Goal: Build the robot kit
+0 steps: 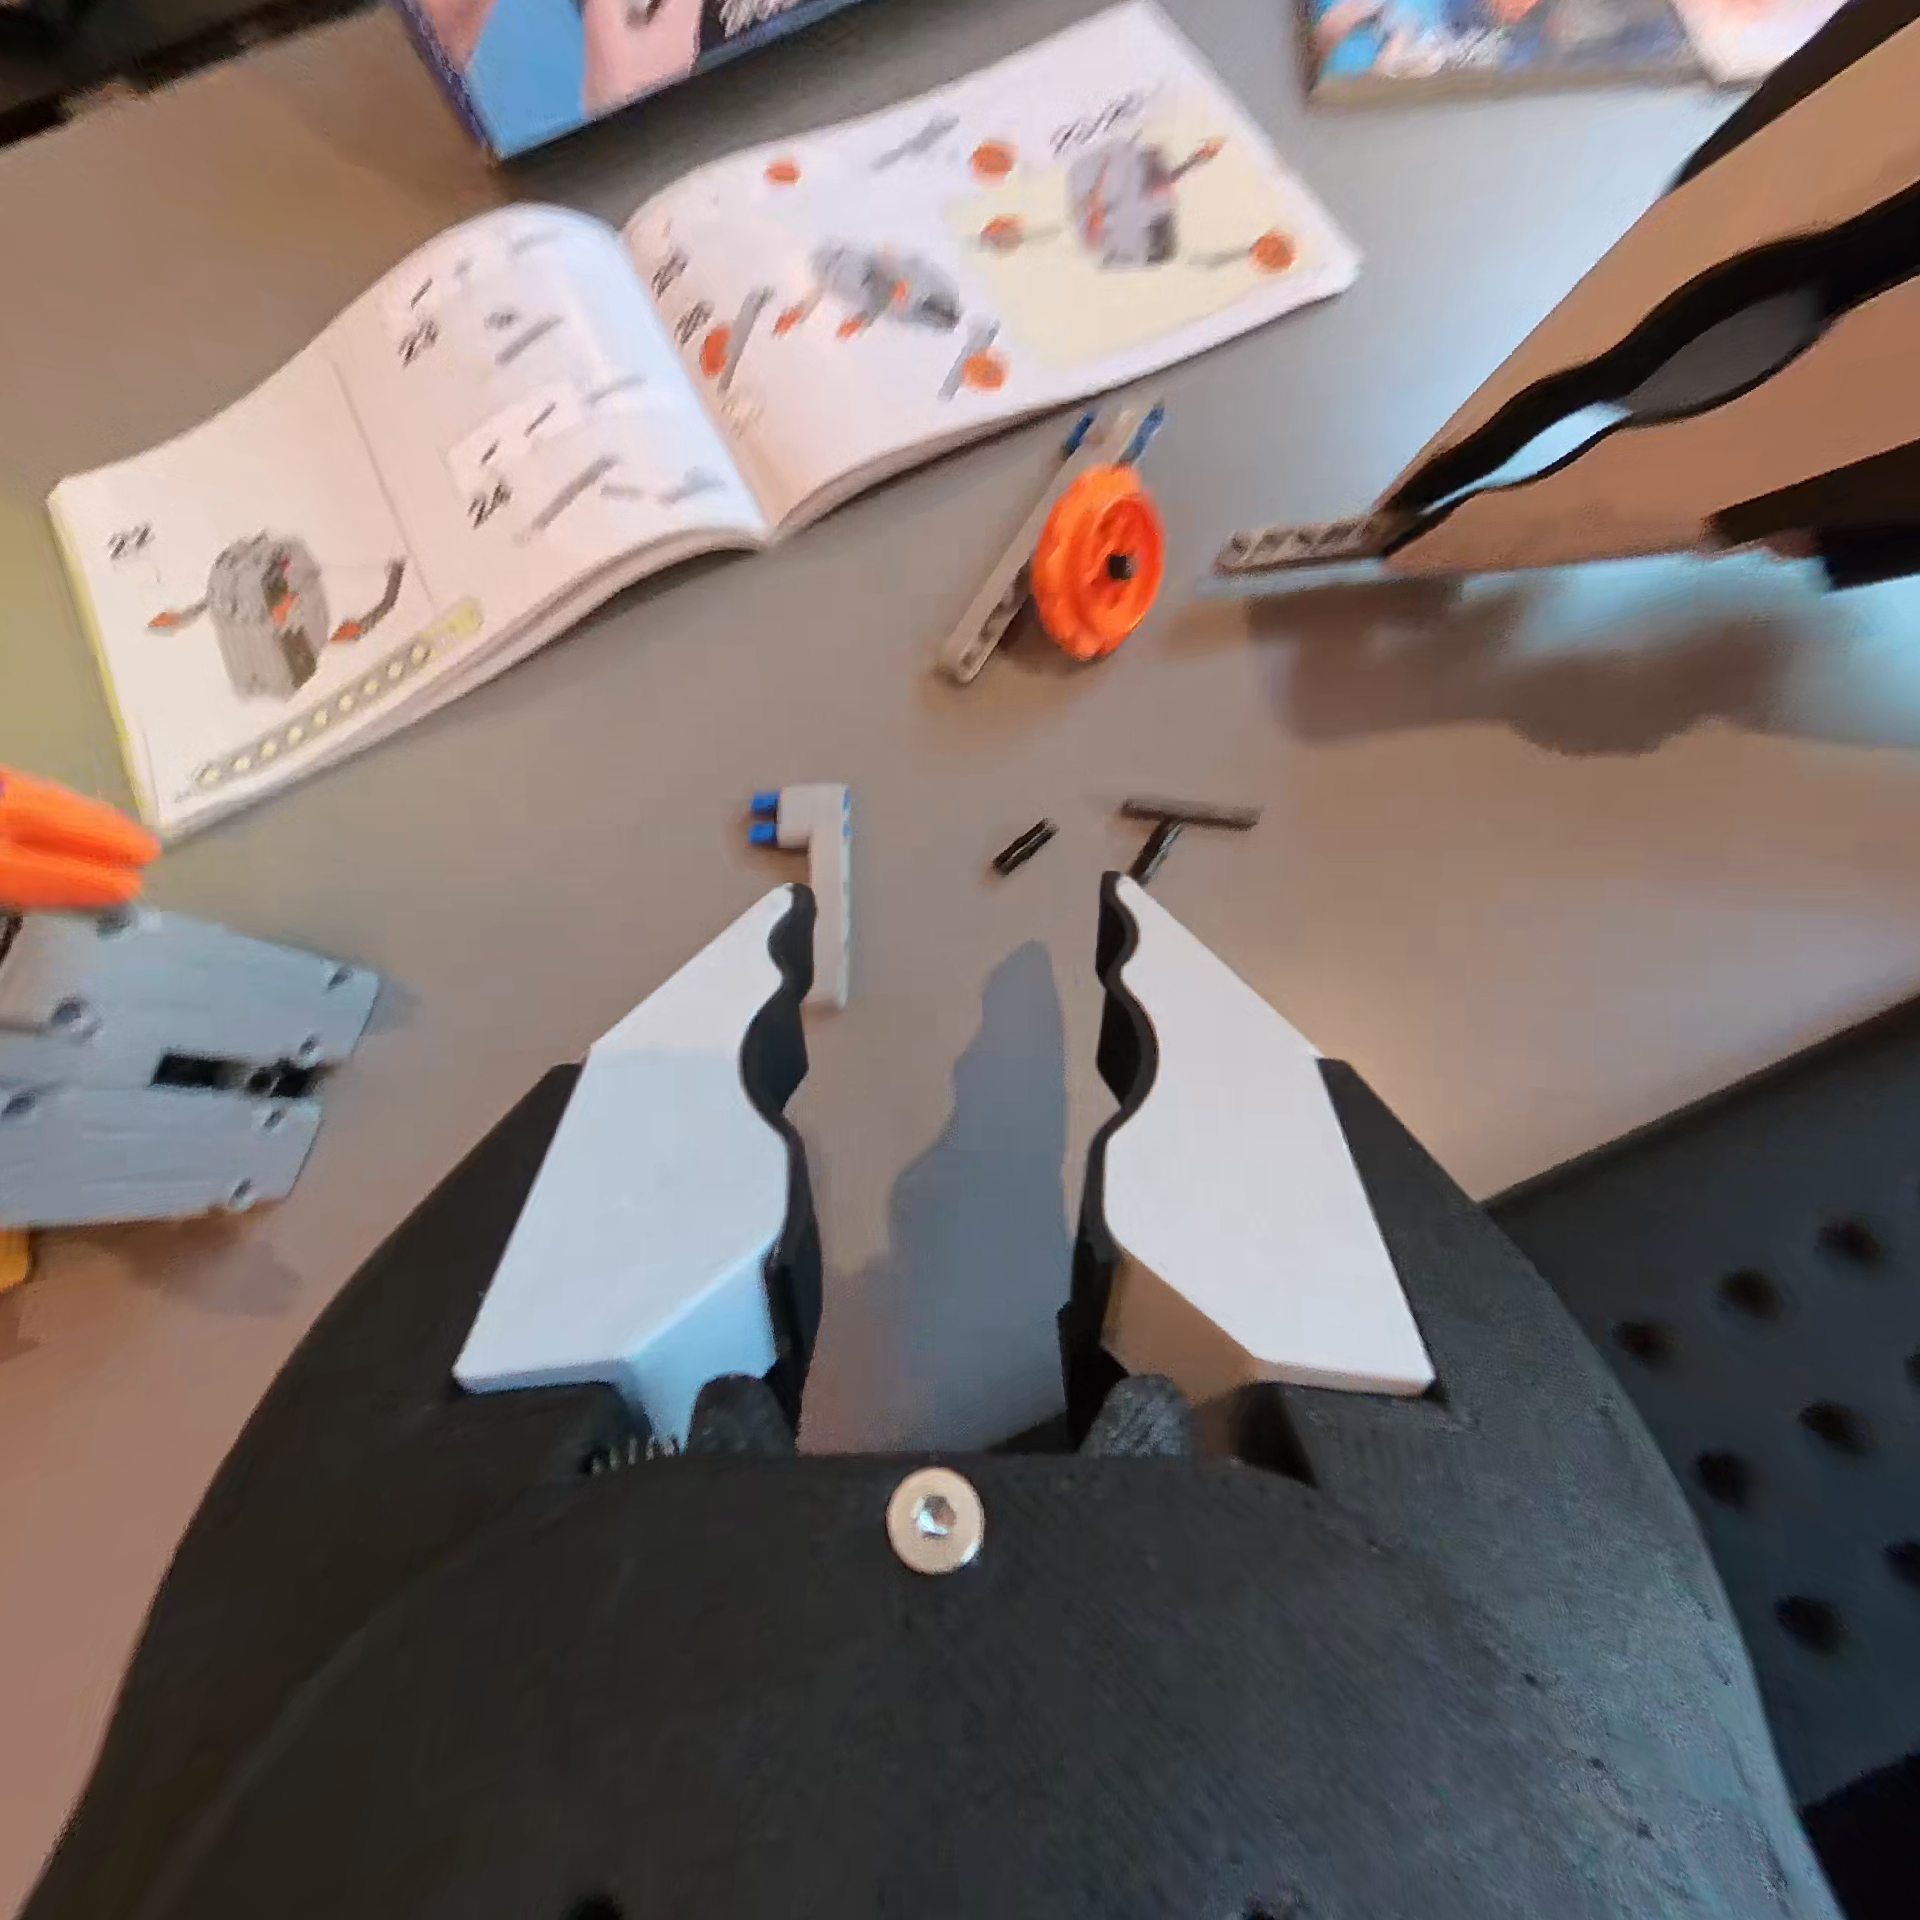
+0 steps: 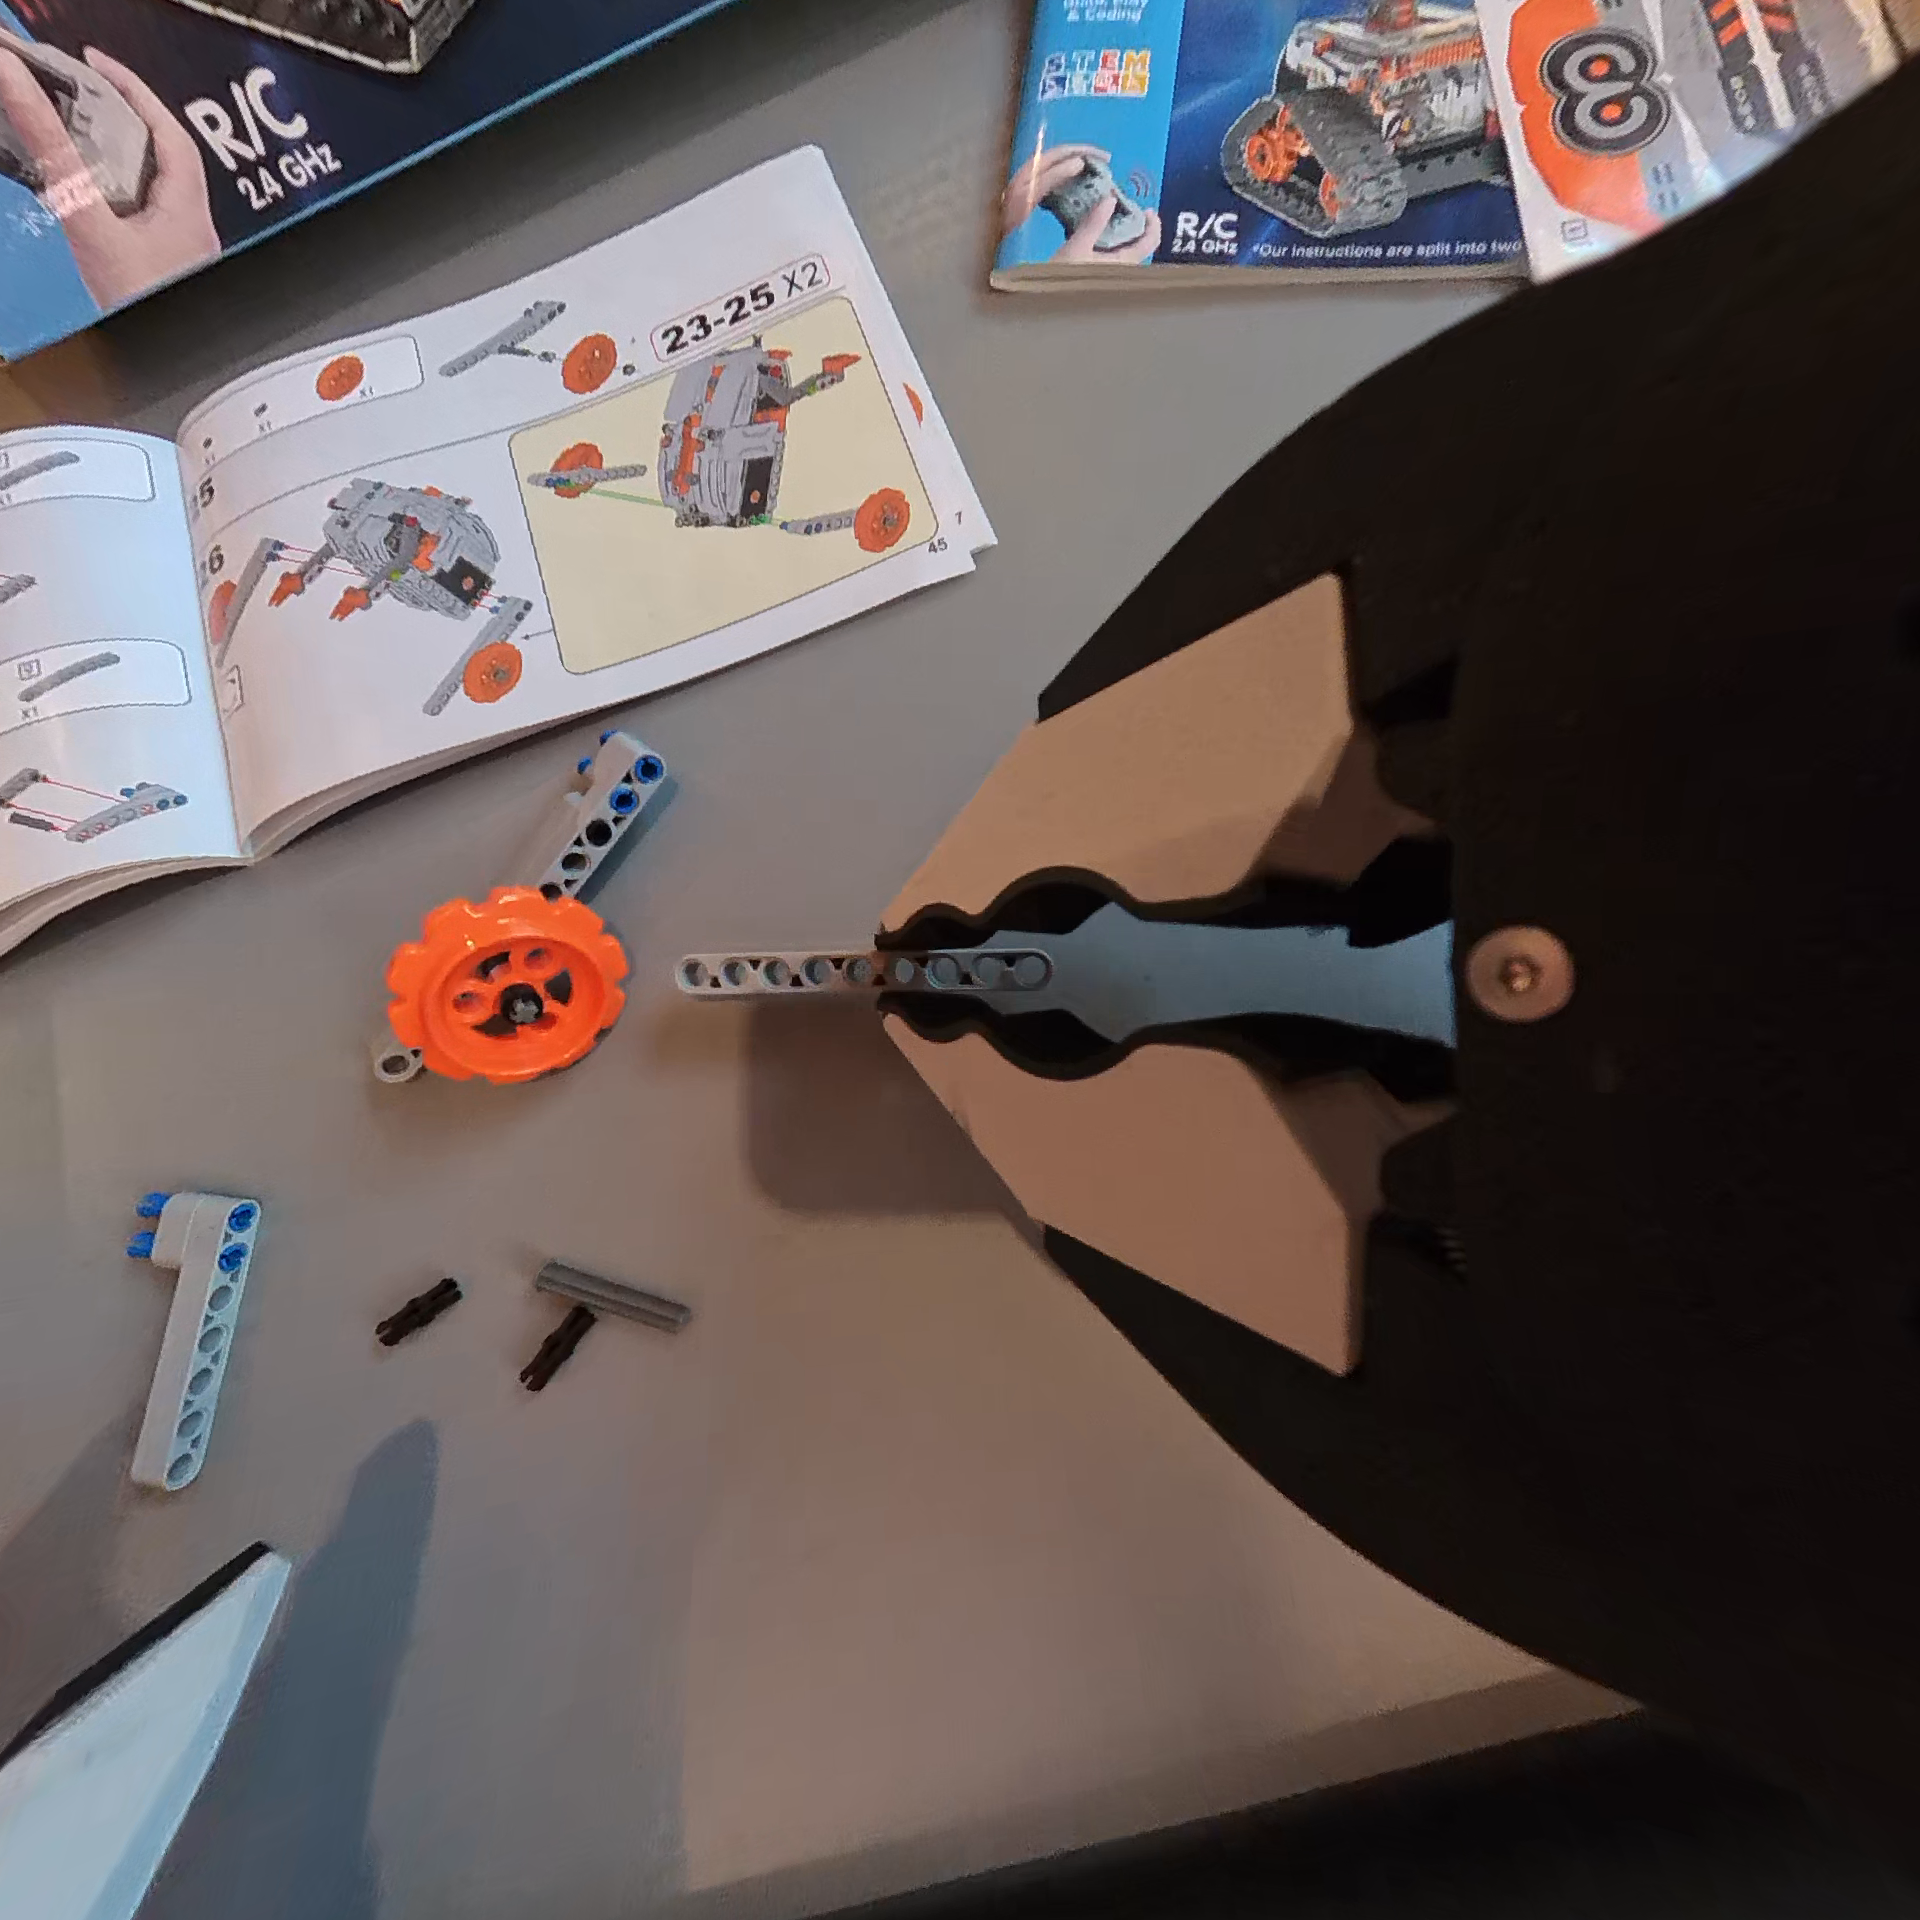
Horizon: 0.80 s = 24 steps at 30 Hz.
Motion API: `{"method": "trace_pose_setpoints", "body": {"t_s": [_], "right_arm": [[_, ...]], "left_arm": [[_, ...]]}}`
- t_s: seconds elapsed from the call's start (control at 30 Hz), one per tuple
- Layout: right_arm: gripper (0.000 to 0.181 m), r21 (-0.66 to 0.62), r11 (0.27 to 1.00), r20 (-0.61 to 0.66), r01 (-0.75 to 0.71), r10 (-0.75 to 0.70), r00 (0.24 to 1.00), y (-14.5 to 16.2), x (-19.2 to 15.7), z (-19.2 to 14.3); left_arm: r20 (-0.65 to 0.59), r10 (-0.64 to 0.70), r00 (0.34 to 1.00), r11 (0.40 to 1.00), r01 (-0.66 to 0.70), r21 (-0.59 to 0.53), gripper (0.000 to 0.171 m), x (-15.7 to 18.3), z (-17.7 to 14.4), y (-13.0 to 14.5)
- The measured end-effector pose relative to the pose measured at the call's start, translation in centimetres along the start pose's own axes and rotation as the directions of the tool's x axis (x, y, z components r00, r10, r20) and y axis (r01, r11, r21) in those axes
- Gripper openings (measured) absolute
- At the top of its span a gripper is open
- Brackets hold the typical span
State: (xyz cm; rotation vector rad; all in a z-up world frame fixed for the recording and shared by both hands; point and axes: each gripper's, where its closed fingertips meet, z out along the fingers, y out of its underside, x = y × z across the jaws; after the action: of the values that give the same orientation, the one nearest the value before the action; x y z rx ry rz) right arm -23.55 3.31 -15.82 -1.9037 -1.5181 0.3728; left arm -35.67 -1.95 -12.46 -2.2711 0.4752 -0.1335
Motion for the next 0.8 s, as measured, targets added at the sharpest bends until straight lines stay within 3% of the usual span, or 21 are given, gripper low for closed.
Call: {"method": "trace_pose_setpoints", "body": {"t_s": [0.27,0.47,0.6,0.8], "right_arm": [[0.006,0.038,0.999,0.014,-0.022,0.021,1.000,-0.1,0.6,-0.3],[0.006,0.021,1.000,0.011,-0.001,0.000,1.000,0.4,0.8,-0.1],[0.006,0.015,1.000,0.014,0.004,-0.004,1.000,0.5,0.7,-0.1],[0.006,0.007,1.000,0.016,0.009,-0.010,1.000,0.6,0.7,0.0]], "left_arm": [[-0.178,0.122,0.976,0.991,-0.112,0.066,0.033,2.1,4.1,-4.0],[-0.321,0.089,0.943,0.990,-0.050,0.130,0.023,2.4,4.8,-7.2],[-0.310,0.148,0.939,0.987,-0.121,0.104,0.015,1.9,5.1,-7.0],[-0.306,0.150,0.940,0.989,-0.137,0.064,0.019,2.4,6.3,-5.3]]}}
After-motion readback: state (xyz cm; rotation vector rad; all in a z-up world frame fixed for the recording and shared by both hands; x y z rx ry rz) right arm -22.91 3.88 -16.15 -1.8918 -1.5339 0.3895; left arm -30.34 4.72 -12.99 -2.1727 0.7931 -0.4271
